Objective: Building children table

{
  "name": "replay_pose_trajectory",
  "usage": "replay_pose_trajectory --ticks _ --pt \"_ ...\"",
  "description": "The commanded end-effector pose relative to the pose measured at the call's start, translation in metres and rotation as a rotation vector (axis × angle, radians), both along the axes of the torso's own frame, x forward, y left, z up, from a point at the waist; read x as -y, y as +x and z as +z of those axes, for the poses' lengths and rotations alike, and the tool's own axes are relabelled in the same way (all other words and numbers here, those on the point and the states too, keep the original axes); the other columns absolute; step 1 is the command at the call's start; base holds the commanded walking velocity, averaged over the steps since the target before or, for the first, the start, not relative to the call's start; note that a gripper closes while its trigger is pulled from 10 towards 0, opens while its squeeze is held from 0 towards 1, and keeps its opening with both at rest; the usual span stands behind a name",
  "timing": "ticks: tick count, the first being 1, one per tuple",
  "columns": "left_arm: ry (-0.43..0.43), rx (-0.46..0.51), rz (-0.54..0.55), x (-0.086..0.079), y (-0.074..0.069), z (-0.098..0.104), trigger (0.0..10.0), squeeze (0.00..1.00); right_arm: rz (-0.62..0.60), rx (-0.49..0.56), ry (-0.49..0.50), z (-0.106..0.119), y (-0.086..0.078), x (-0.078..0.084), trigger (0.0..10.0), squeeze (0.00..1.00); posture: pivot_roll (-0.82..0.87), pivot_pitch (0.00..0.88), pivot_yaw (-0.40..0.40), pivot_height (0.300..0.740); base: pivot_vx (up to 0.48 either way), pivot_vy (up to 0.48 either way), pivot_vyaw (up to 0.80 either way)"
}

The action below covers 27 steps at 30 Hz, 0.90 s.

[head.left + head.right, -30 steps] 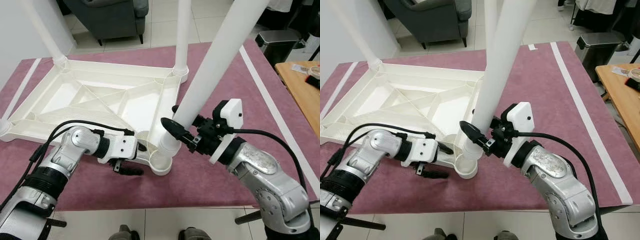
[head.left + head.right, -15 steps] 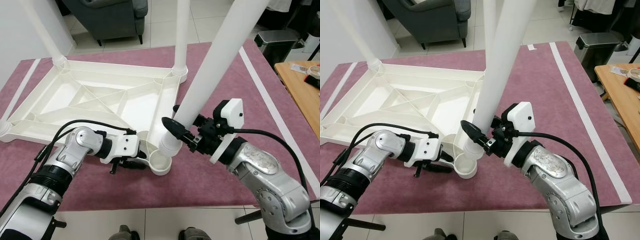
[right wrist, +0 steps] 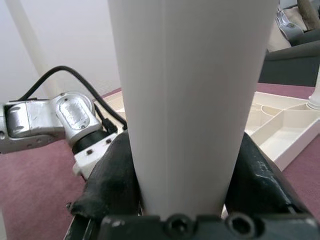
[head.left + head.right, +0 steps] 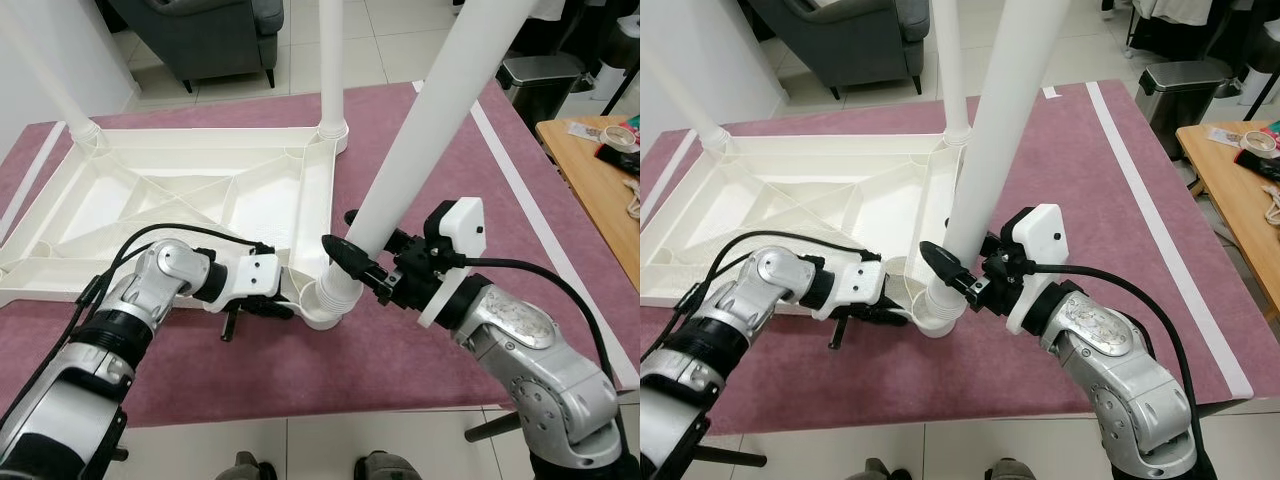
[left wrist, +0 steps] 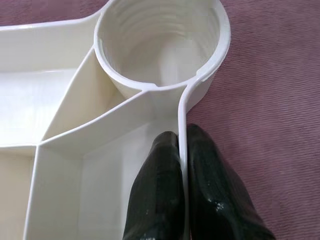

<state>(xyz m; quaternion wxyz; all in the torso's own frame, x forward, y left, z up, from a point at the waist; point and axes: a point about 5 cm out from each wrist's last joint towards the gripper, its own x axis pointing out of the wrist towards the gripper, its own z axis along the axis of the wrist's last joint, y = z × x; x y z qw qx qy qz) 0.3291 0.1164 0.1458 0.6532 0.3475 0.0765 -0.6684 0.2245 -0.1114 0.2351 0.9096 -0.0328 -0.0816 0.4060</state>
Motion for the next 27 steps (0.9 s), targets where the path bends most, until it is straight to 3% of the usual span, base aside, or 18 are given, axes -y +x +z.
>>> replay_pose_trajectory --ticks 1,5,9,10,12,16,20,21,27 --pt "-0.08 0.188 0.236 -0.021 0.021 0.022 10.0 0.0 0.019 0.036 -0.019 0.003 -0.001 -0.007 10.0 0.0 -0.12 0.106 0.13 0.74 0.0 0.0 0.0" --pt "-0.067 0.208 0.264 -0.024 0.026 0.024 10.0 0.0 0.015 0.049 -0.042 0.002 0.002 -0.01 10.0 0.0 -0.13 0.108 0.133 0.74 0.0 0.0 0.0" --pt "-0.073 0.237 0.333 -0.024 0.036 0.028 10.0 0.0 -0.037 0.113 -0.163 -0.004 0.02 -0.022 10.0 0.0 -0.13 0.111 0.133 0.74 0.0 0.0 0.0" --pt "-0.073 0.237 0.333 -0.024 0.036 0.028 10.0 0.0 -0.037 0.113 -0.163 -0.004 0.02 -0.022 10.0 0.0 -0.13 0.111 0.133 0.74 0.0 0.0 0.0" --pt "-0.092 0.24 0.361 -0.017 0.038 0.025 10.0 0.0 -0.081 0.145 -0.173 -0.002 0.035 -0.03 10.0 0.0 -0.12 0.111 0.129 0.74 0.0 0.0 0.0" --pt "-0.099 0.241 0.371 -0.014 0.038 0.022 10.0 0.0 -0.095 0.15 -0.165 -0.001 0.041 -0.033 10.0 0.0 -0.12 0.111 0.129 0.74 0.0 0.0 0.0" --pt "-0.116 0.248 0.386 0.0 0.035 0.01 10.0 0.0 -0.11 0.148 -0.174 0.0 0.049 -0.035 10.0 0.0 -0.12 0.117 0.116 0.74 0.0 0.0 0.0" --pt "-0.126 0.241 0.389 0.003 0.034 0.006 10.0 1.0 -0.101 0.145 -0.168 0.002 0.048 -0.035 10.0 0.0 -0.12 0.119 0.116 0.74 0.0 0.0 0.0" --pt "-0.169 0.222 0.415 0.005 0.035 0.004 10.0 1.0 -0.058 0.147 -0.155 0.007 0.042 -0.034 10.0 0.0 -0.12 0.121 0.117 0.74 0.0 0.0 0.0"
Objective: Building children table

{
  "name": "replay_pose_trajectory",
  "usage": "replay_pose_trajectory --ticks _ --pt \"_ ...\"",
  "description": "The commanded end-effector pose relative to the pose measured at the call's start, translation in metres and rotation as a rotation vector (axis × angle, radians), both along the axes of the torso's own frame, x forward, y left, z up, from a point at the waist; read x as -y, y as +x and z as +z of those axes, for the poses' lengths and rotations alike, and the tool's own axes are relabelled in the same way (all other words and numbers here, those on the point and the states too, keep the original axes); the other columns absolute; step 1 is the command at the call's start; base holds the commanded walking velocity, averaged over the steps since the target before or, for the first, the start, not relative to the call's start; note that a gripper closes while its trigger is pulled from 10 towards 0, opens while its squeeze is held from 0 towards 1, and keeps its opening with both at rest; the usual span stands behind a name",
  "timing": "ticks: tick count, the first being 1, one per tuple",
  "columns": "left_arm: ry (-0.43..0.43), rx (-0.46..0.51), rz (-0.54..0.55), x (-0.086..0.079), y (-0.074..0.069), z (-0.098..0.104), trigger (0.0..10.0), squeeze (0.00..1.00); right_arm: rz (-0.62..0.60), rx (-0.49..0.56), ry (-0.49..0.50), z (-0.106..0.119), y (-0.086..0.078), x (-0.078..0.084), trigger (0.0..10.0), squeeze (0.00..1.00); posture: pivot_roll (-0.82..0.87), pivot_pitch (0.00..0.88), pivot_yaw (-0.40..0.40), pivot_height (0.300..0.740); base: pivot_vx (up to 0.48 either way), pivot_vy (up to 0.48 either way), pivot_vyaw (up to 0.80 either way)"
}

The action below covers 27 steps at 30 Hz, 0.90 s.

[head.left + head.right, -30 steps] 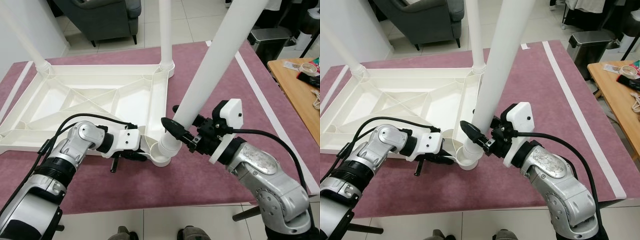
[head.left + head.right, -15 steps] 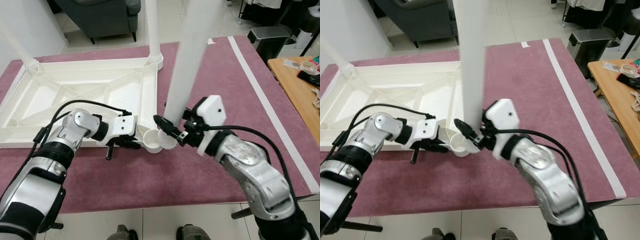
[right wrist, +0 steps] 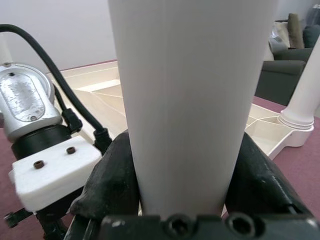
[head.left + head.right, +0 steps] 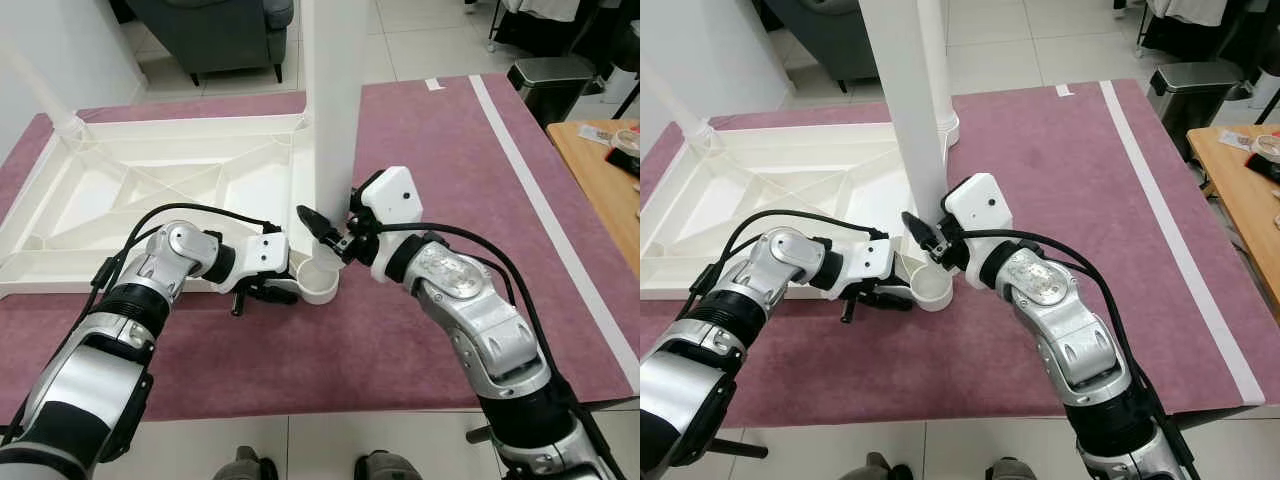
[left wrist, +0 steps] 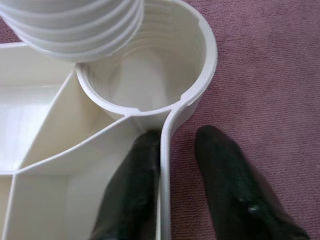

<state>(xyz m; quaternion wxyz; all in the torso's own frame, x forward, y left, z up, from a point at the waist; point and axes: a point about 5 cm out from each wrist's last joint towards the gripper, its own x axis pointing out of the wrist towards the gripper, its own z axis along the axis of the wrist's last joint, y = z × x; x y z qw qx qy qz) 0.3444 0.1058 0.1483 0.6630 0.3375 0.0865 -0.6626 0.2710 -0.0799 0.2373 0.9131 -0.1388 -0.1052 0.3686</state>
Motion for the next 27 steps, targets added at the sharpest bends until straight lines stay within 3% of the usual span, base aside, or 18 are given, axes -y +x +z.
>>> replay_pose_trajectory --ticks 1,2,6,9,14,17,18,25,27 --pt "-0.173 0.245 0.391 -0.005 0.02 0.003 10.0 0.83 0.044 0.012 0.009 0.005 -0.007 -0.002 10.0 0.0 -0.12 0.121 0.118 0.74 0.0 0.0 0.0" --pt "-0.208 0.266 0.406 -0.005 0.021 0.008 10.0 0.0 0.059 0.007 0.008 0.006 -0.01 0.0 10.0 0.0 -0.12 0.121 0.119 0.74 0.0 0.0 0.0" --pt "-0.274 0.305 0.435 -0.005 0.023 0.018 10.0 0.0 0.076 -0.007 0.008 0.007 -0.014 0.003 10.0 0.0 -0.13 0.124 0.124 0.74 0.0 0.0 0.0" --pt "-0.387 0.357 0.48 -0.013 0.021 0.033 10.0 0.0 0.07 -0.049 0.016 0.006 -0.015 0.009 10.0 0.0 -0.13 0.128 0.129 0.74 0.0 0.0 0.0" --pt "-0.44 0.365 0.48 -0.019 0.011 0.035 10.0 0.0 0.055 -0.073 0.027 0.002 -0.011 0.008 10.0 0.0 -0.13 0.129 0.129 0.74 0.0 0.0 0.0" --pt "-0.428 0.343 0.429 -0.022 -0.004 0.028 10.0 0.0 0.049 -0.085 0.028 -0.002 -0.006 0.002 10.0 0.0 -0.12 0.129 0.127 0.74 0.0 0.0 0.0" --pt "-0.389 0.319 0.407 -0.023 -0.01 0.019 10.0 0.0 0.044 -0.086 0.026 -0.002 -0.003 0.001 10.0 0.0 -0.1 0.128 0.117 0.74 0.0 0.0 0.0" --pt "-0.33 0.292 0.411 -0.029 -0.019 0.005 10.0 0.0 0.05 -0.086 0.011 -0.001 0.003 -0.002 10.0 0.0 -0.1 0.128 0.112 0.74 0.0 0.0 0.0" --pt "-0.318 0.314 0.46 -0.035 -0.02 0.006 10.0 0.0 0.071 -0.09 -0.002 0.0 0.004 -0.005 10.0 0.0 -0.09 0.128 0.11 0.74 0.0 0.0 0.0"
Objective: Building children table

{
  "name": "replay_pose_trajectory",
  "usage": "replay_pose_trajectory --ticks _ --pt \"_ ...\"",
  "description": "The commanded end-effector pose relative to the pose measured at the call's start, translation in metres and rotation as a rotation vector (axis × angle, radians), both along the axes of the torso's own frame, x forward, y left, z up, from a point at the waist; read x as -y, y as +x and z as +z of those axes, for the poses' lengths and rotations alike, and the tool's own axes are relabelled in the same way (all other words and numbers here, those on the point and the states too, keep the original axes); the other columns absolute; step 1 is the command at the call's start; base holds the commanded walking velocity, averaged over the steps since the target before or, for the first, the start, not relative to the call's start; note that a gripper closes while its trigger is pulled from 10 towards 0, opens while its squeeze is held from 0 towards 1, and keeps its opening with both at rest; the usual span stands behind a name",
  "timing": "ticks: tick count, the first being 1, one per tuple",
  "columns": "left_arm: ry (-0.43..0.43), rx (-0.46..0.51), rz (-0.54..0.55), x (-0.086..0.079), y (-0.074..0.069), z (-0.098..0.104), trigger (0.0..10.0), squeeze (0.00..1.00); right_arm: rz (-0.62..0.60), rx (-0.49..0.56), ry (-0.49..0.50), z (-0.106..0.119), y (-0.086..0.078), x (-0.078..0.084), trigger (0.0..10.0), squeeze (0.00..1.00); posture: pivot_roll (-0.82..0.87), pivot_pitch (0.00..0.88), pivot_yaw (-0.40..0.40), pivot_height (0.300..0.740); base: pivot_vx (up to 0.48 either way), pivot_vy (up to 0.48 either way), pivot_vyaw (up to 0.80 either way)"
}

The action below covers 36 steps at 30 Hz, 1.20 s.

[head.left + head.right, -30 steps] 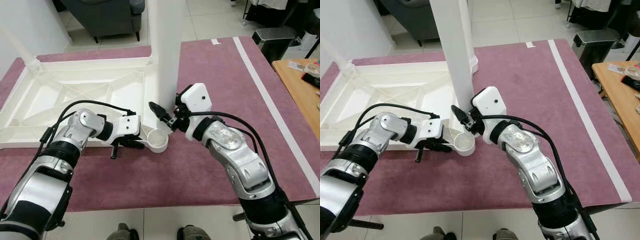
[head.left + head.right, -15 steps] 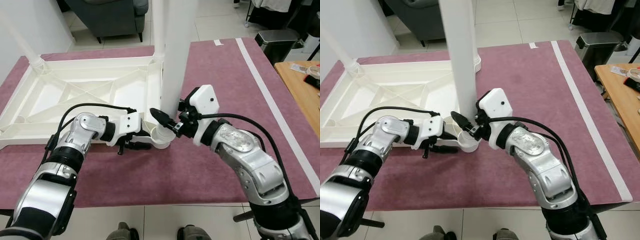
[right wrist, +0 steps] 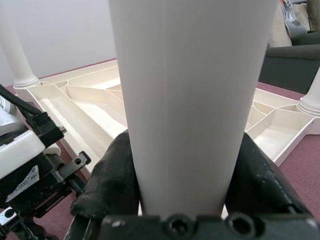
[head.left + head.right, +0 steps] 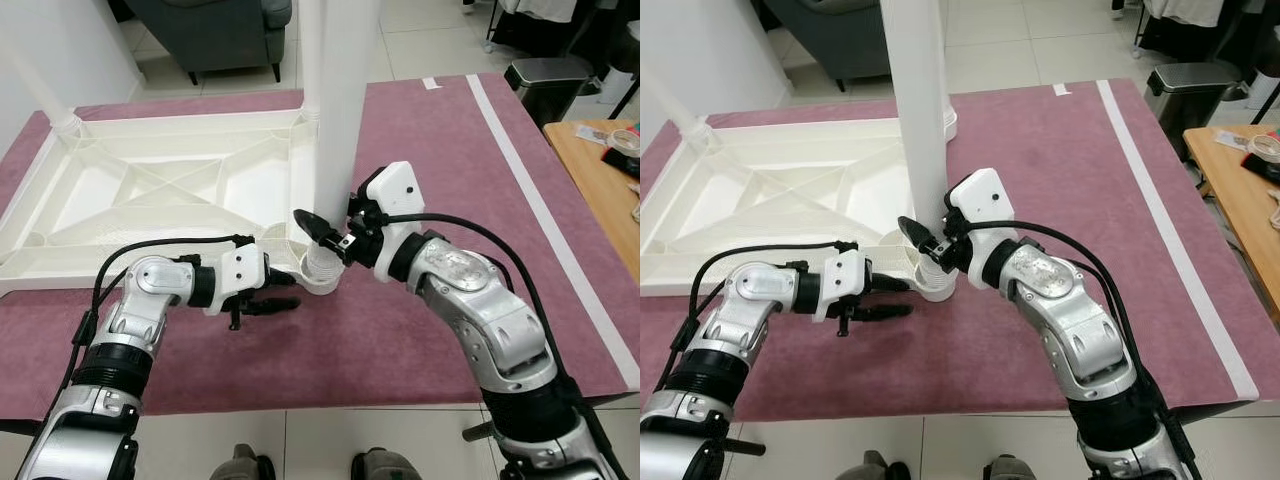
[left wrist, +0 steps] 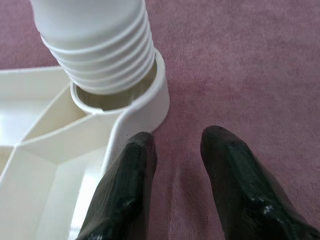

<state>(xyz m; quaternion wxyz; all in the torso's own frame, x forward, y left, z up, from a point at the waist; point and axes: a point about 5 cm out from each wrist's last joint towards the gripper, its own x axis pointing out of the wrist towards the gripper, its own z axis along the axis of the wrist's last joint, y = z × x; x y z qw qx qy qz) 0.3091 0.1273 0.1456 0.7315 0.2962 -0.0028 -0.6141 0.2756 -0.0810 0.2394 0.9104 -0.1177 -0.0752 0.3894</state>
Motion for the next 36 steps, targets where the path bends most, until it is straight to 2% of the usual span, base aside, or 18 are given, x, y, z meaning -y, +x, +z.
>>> replay_pose_trajectory --ticks 1,5,9,17,22,26,36 --pt "-0.116 0.189 0.406 -0.018 0.016 0.011 10.0 0.0 0.049 -0.019 -0.013 -0.003 0.0 -0.007 10.0 0.0 -0.09 0.126 0.107 0.74 0.0 0.0 0.0" --pt "-0.121 0.203 0.468 -0.025 0.02 0.014 10.0 0.0 0.081 -0.032 -0.012 -0.003 -0.002 -0.011 10.0 0.0 -0.09 0.124 0.106 0.74 0.0 0.0 0.0" --pt "-0.174 0.221 0.566 -0.034 0.025 0.025 10.0 0.0 0.144 -0.055 -0.038 -0.008 -0.008 -0.015 10.0 0.0 -0.09 0.118 0.105 0.74 0.0 0.0 0.0" --pt "-0.164 0.215 0.608 -0.039 0.028 0.025 10.0 0.0 0.196 -0.102 -0.065 -0.02 -0.011 -0.019 10.0 0.0 -0.08 0.117 0.104 0.74 0.0 0.0 0.0" --pt "-0.156 0.202 0.614 -0.036 0.026 0.022 10.0 0.0 0.18 -0.105 -0.083 -0.026 -0.002 -0.02 10.0 0.0 -0.08 0.118 0.104 0.74 0.0 0.0 0.0" --pt "-0.145 0.189 0.63 -0.037 0.025 0.019 10.0 0.0 0.125 -0.063 -0.084 -0.018 0.015 -0.016 10.0 0.0 -0.08 0.119 0.102 0.74 0.0 0.0 0.0" --pt "-0.118 0.138 0.619 -0.038 0.019 0.009 10.0 0.0 0.097 -0.038 -0.098 -0.012 0.027 -0.008 10.0 0.0 -0.07 0.131 0.103 0.74 0.0 0.0 0.0"
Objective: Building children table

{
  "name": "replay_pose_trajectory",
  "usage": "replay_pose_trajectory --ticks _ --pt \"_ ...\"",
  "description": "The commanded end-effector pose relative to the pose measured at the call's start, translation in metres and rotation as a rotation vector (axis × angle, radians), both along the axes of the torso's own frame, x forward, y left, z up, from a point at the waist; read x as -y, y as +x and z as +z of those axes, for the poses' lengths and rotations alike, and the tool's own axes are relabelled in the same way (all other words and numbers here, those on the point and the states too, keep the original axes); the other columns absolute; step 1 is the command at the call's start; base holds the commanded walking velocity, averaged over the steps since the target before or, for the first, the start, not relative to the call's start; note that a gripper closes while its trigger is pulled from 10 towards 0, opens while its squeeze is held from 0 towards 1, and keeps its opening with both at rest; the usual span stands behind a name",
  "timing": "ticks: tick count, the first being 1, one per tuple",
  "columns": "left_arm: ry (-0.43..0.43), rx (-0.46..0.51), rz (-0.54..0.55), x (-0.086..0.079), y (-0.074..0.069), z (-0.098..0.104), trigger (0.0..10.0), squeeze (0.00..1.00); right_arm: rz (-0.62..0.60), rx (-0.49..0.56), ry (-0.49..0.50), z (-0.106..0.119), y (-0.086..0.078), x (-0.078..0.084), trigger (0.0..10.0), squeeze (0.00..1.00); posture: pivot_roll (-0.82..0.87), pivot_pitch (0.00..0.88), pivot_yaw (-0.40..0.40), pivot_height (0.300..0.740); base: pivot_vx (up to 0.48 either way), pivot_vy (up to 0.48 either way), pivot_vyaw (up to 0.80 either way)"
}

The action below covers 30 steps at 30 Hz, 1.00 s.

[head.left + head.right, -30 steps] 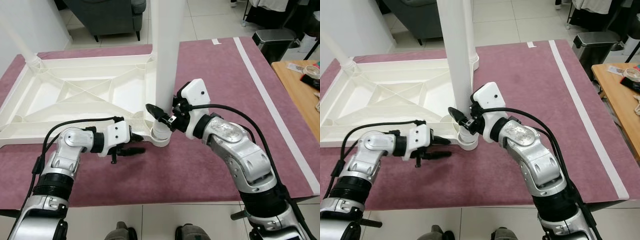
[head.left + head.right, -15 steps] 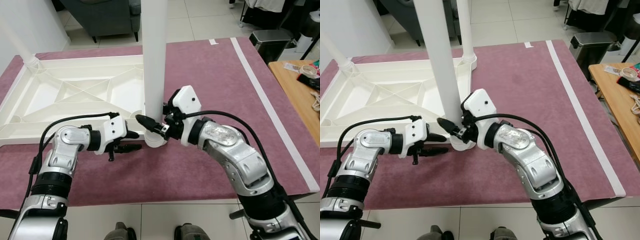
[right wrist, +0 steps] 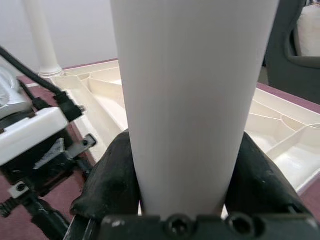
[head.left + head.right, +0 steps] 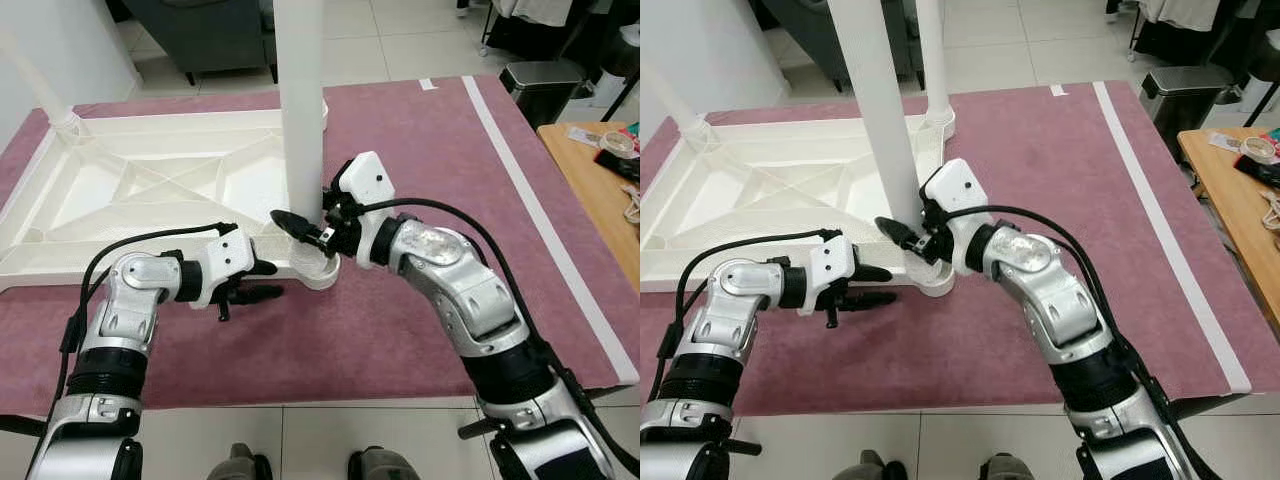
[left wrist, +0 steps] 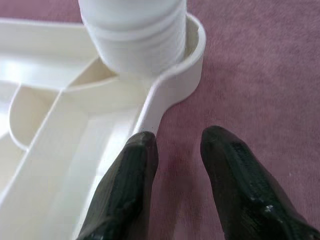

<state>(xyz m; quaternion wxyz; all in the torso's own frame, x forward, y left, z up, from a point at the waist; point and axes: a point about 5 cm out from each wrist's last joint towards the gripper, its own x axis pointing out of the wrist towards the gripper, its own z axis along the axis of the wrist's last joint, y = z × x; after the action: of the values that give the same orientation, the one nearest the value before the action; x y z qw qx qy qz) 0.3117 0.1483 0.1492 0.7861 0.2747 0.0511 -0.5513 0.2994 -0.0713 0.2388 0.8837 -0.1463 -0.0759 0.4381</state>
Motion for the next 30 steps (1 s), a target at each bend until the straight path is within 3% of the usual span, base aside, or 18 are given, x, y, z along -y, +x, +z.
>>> replay_pose_trajectory --ticks 1,6,20,30 --pt "-0.084 0.213 0.433 -0.017 0.016 0.006 10.0 0.0 -0.01 -0.052 -0.036 -0.011 0.003 0.002 10.0 0.0 -0.07 0.131 0.103 0.74 0.0 0.0 0.0" --pt "-0.08 0.2 0.422 -0.017 0.013 0.005 10.0 0.0 0.039 -0.098 -0.079 -0.021 -0.003 0.014 10.0 0.0 -0.07 0.134 0.104 0.74 0.0 0.0 0.0" --pt "-0.081 0.19 0.418 -0.013 0.014 0.004 10.0 0.0 0.11 -0.163 -0.116 -0.034 -0.017 0.02 10.0 0.0 -0.08 0.147 0.109 0.74 0.0 0.0 0.0" --pt "-0.082 0.188 0.417 -0.01 0.012 0.003 10.0 0.0 0.038 -0.203 -0.121 -0.032 0.008 0.016 10.0 0.0 -0.08 0.159 0.109 0.74 0.0 0.0 0.0"
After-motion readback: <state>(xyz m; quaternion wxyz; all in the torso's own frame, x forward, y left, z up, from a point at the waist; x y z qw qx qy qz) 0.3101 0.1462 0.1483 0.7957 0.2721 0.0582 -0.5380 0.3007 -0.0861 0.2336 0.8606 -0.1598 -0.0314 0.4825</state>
